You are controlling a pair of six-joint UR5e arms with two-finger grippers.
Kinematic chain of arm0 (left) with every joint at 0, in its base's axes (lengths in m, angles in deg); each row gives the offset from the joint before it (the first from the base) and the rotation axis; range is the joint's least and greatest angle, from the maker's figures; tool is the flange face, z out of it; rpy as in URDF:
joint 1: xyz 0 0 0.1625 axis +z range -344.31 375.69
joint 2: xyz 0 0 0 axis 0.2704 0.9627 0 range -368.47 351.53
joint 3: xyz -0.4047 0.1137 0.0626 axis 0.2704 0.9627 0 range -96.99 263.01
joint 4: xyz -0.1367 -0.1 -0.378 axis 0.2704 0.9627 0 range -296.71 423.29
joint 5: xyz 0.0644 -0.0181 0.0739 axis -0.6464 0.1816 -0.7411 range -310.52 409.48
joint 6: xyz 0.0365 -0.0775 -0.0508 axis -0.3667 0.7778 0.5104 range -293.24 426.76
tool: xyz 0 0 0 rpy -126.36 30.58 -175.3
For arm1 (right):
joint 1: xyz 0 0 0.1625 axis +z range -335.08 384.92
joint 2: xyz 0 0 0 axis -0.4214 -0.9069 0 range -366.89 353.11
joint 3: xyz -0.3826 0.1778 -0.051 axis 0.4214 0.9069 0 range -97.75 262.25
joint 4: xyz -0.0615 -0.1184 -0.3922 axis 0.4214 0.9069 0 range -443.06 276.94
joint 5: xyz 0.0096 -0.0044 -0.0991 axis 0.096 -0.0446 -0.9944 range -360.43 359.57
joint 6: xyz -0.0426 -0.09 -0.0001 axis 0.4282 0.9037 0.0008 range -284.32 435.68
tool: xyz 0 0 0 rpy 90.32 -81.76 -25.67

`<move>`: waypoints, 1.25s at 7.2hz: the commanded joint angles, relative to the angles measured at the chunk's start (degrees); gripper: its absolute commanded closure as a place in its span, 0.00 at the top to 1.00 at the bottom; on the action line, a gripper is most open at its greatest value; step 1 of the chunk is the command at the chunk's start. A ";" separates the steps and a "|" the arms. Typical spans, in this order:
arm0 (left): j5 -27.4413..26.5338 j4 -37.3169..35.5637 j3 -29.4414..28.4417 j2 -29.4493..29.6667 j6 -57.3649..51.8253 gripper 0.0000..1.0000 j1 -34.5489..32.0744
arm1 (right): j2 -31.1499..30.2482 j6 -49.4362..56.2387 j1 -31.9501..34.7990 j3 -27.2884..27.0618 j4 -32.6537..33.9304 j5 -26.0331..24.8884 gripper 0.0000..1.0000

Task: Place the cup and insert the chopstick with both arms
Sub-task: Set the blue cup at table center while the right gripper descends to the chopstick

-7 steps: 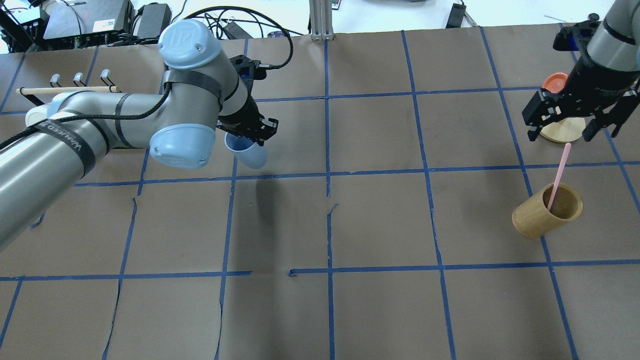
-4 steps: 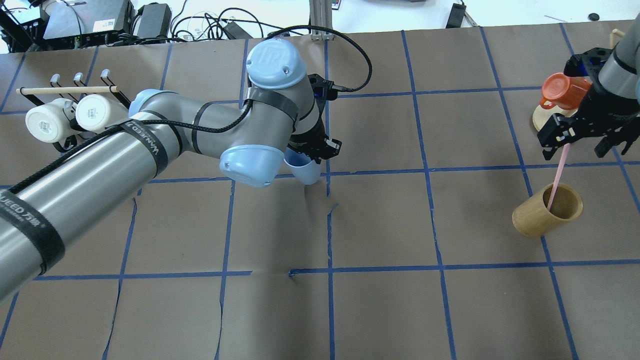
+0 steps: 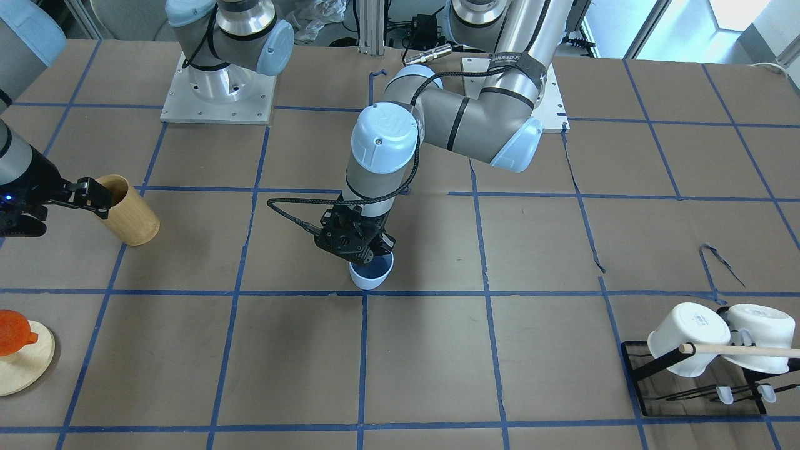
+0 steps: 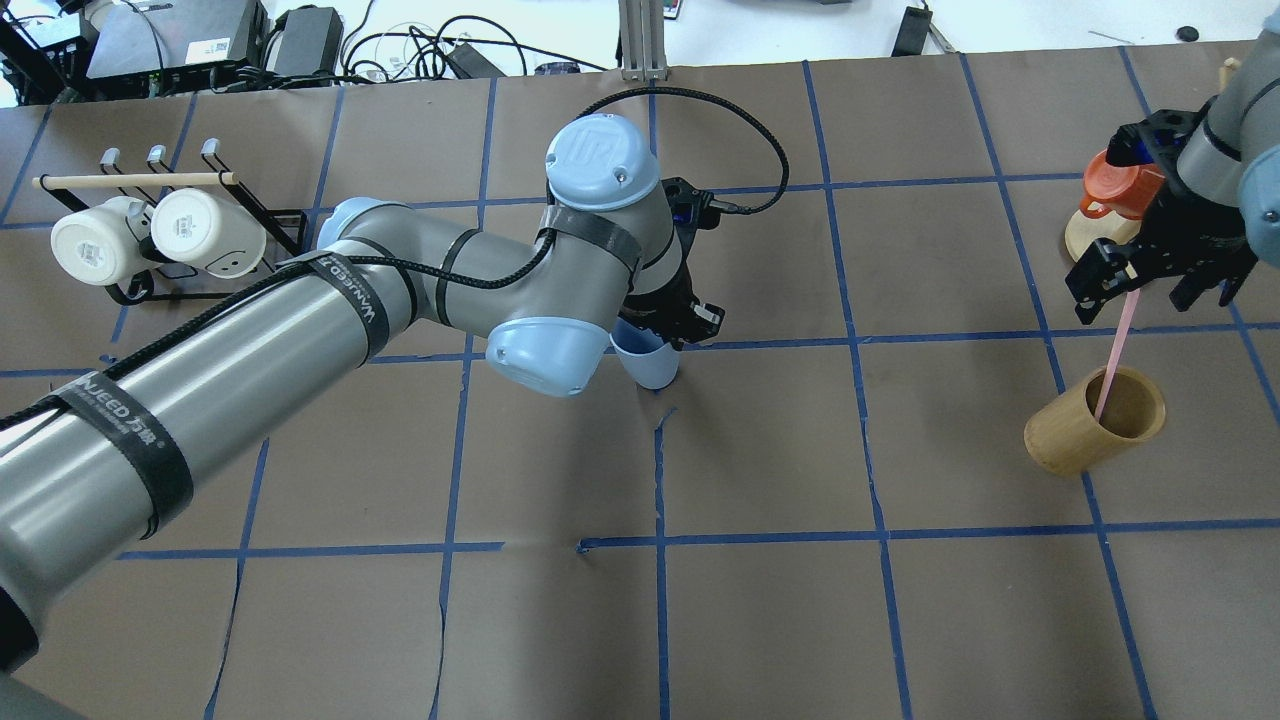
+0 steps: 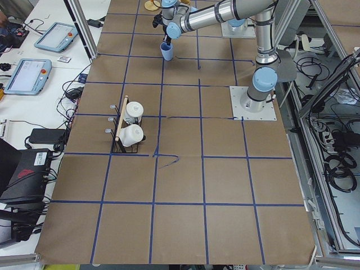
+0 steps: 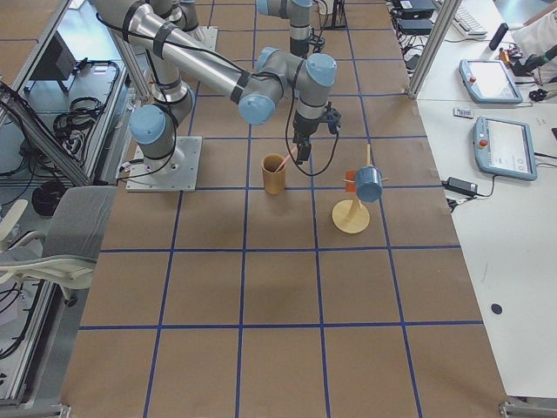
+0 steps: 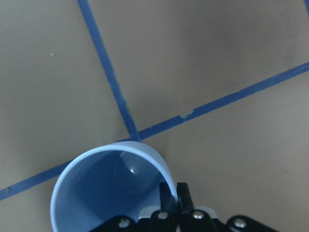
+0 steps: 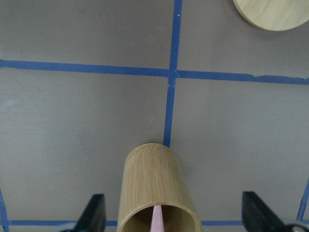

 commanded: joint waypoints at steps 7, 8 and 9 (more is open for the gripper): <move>-3.97 33.85 -10.67 -17.96 0.69 1.00 15.91 | -0.05 1.56 -0.01 0.03 -2.33 0.01 0.74; -5.30 34.25 -11.05 -20.07 0.34 1.00 18.05 | -0.32 1.82 -0.01 0.11 -2.50 0.01 0.71; -6.97 35.90 -10.79 -22.10 0.25 1.00 19.11 | -0.32 1.82 -0.01 0.11 -2.59 -0.07 0.67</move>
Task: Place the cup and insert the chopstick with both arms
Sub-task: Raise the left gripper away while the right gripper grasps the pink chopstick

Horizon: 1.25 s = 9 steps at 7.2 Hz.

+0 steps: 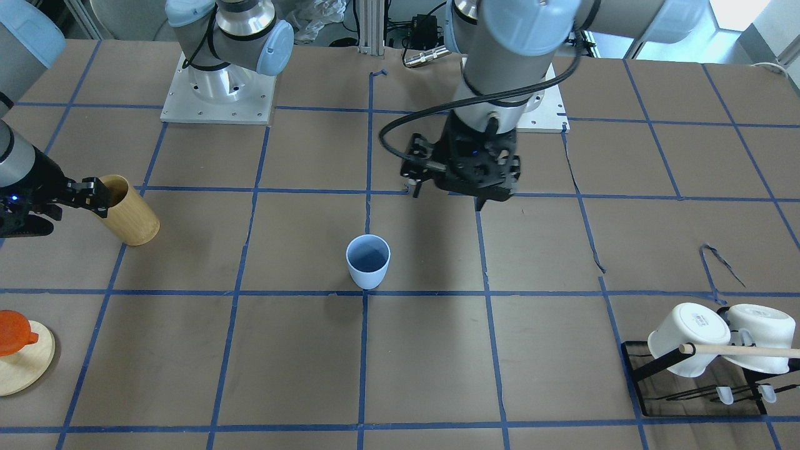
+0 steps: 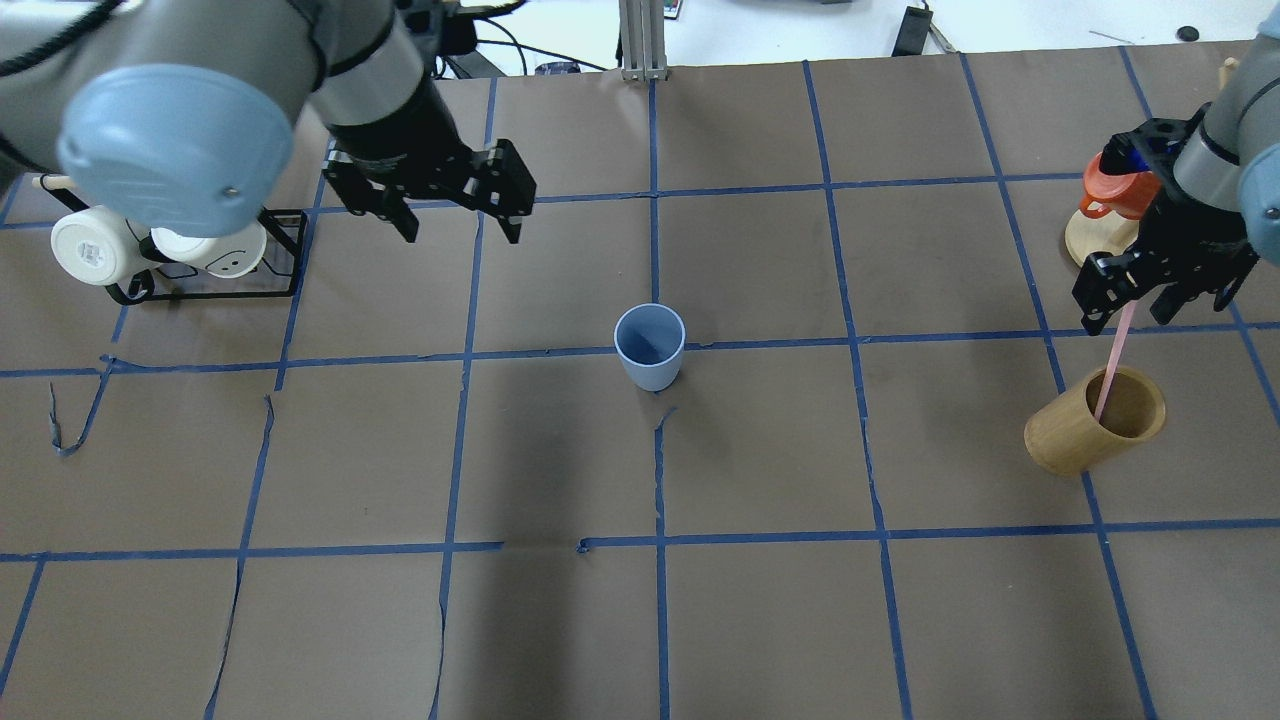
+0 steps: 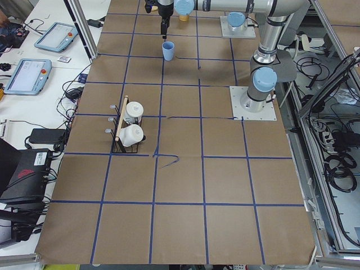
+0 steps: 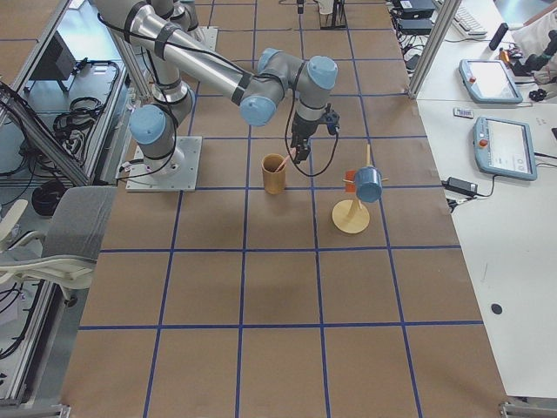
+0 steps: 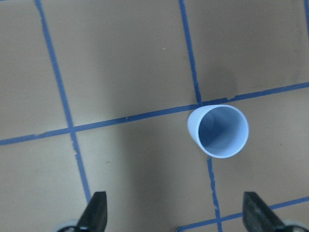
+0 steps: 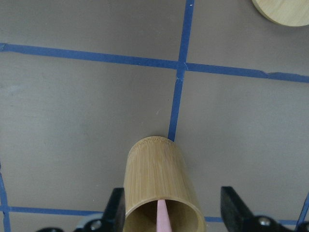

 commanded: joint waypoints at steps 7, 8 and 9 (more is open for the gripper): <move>-2.21 3.36 2.31 -5.41 -0.14 1.00 3.85 | -0.28 0.16 0.00 0.38 -1.70 1.69 0.33; -2.30 3.27 2.31 -5.41 -0.14 1.00 3.77 | -0.28 0.16 0.00 0.56 -2.83 1.69 0.27; -2.30 3.27 2.31 -5.41 -0.14 1.00 3.77 | -0.28 0.16 0.00 0.64 -4.06 1.52 0.17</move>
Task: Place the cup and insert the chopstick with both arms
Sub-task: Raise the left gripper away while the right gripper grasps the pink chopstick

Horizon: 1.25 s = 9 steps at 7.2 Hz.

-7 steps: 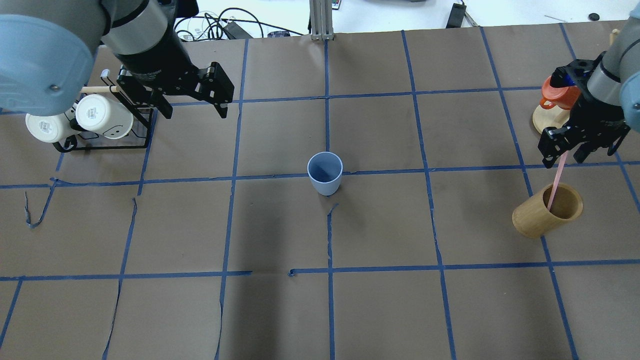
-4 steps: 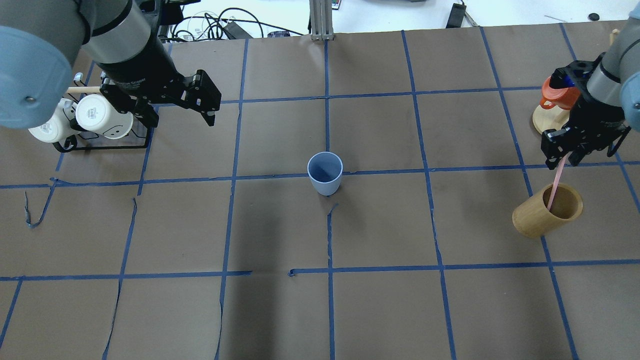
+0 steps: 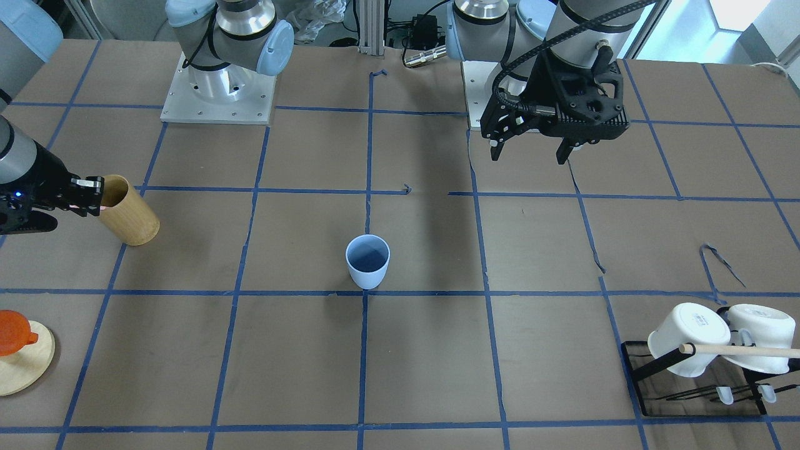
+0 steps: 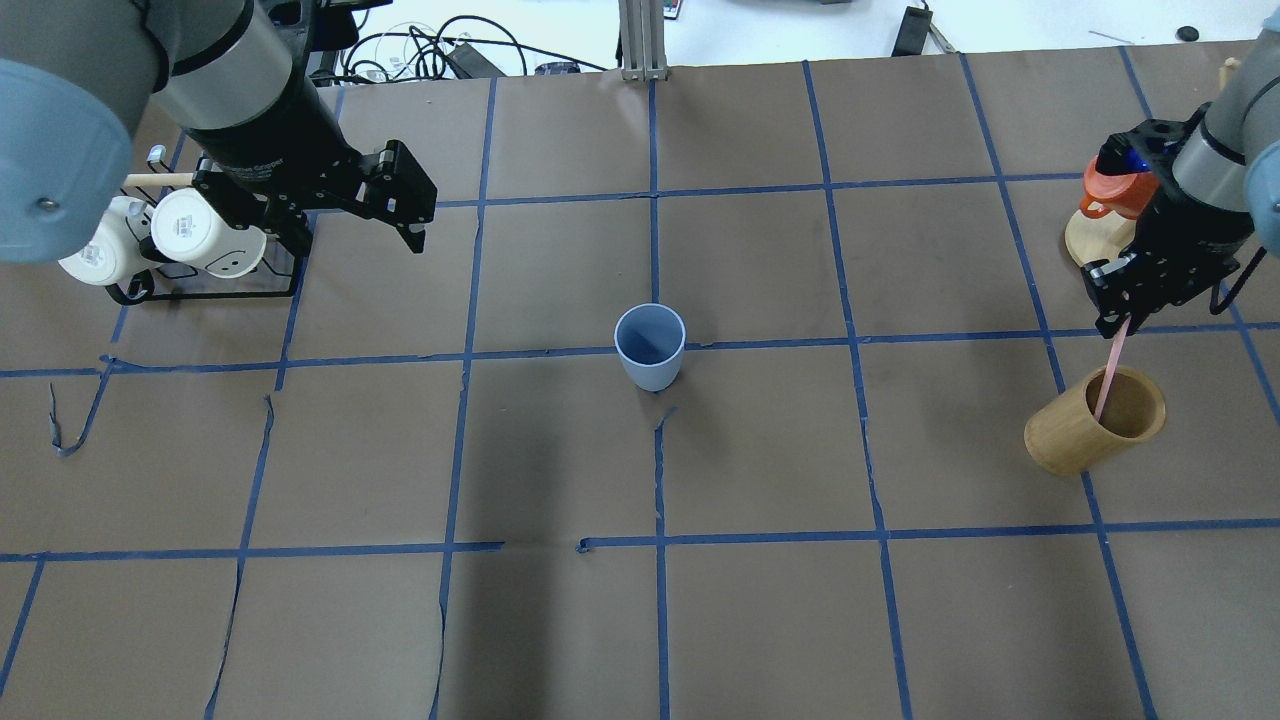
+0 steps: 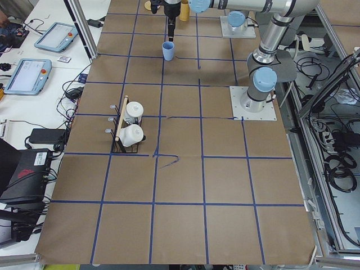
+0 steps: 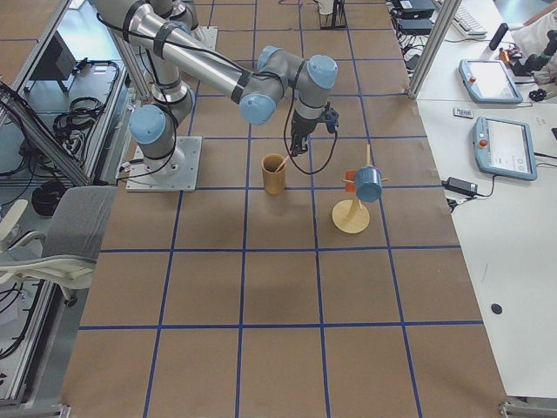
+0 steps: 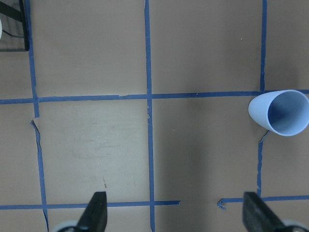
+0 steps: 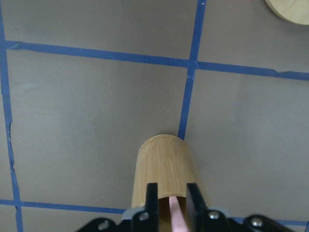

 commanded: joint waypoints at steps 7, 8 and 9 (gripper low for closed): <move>-0.11 -0.02 -0.53 0.17 0.00 1.00 0.18 | -2.66 0.44 0.70 18.01 -21.68 0.51 0.00; -0.11 -0.02 -0.53 0.17 0.00 1.00 0.09 | -3.09 0.27 1.83 23.65 -26.62 3.64 0.00; -0.11 -0.02 -0.53 0.17 0.00 1.00 0.09 | -3.53 -0.87 5.94 25.97 -27.45 8.37 0.00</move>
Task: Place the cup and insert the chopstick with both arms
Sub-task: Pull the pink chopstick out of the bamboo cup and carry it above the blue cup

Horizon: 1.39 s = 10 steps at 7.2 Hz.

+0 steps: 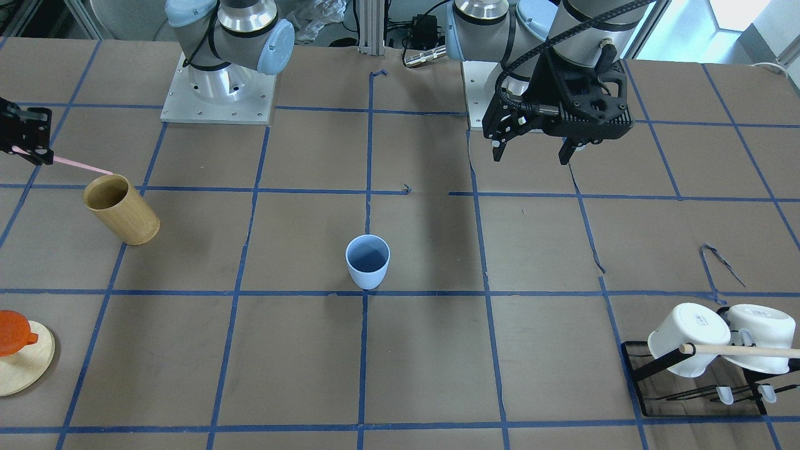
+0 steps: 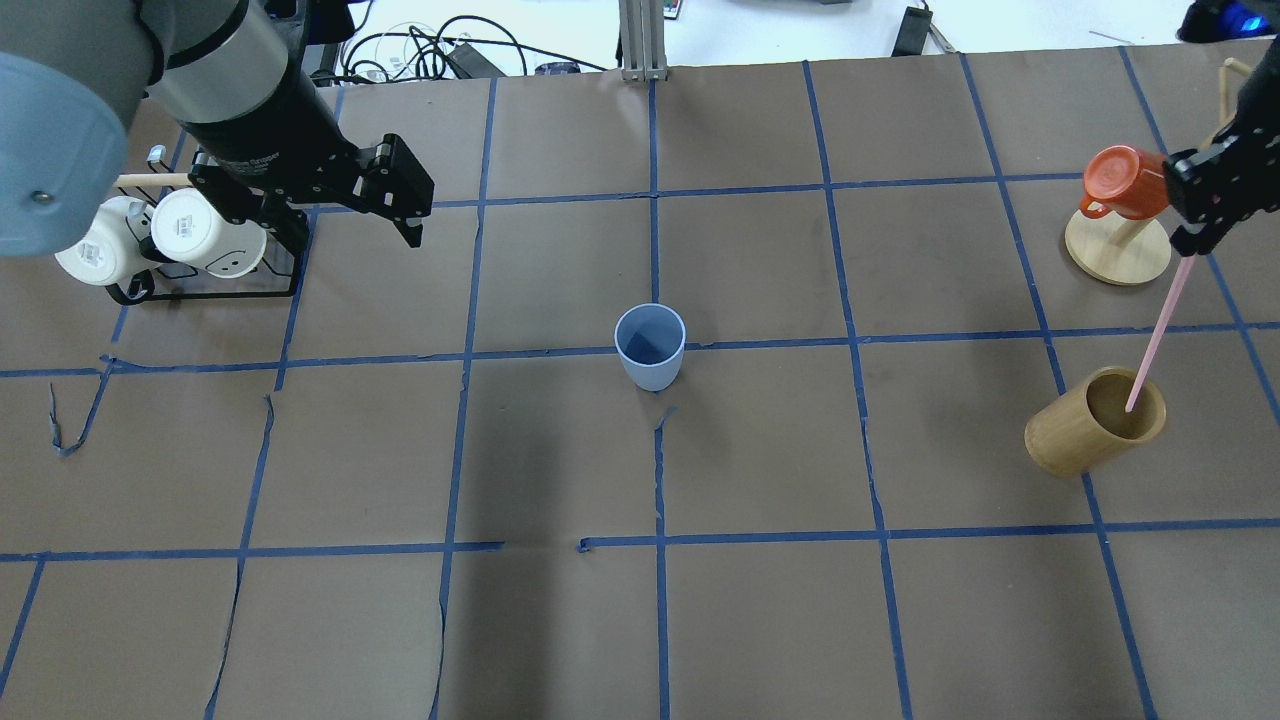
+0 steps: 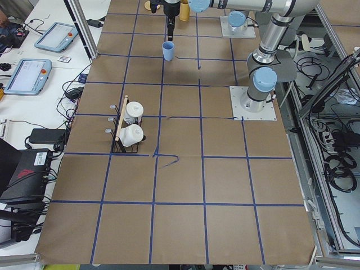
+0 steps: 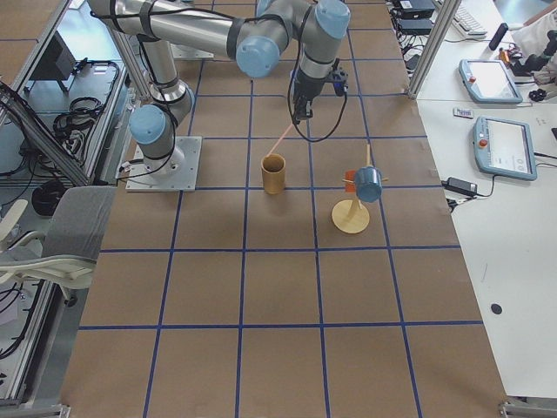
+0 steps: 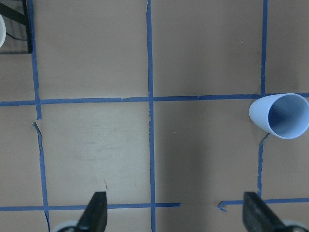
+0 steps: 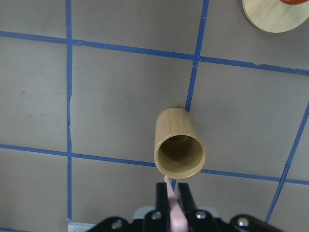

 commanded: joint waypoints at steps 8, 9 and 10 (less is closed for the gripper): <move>0.34 -0.18 0.25 0.00 0.00 1.00 0.06 | 7.13 -51.54 40.61 1.08 31.49 2.42 0.00; 0.34 -0.18 0.25 0.00 0.00 1.00 0.06 | 7.40 -51.63 42.55 -0.60 34.40 -0.03 0.00; 0.26 -0.18 0.25 0.00 0.00 1.00 0.06 | 7.66 -51.46 42.66 -2.01 36.43 -0.23 0.00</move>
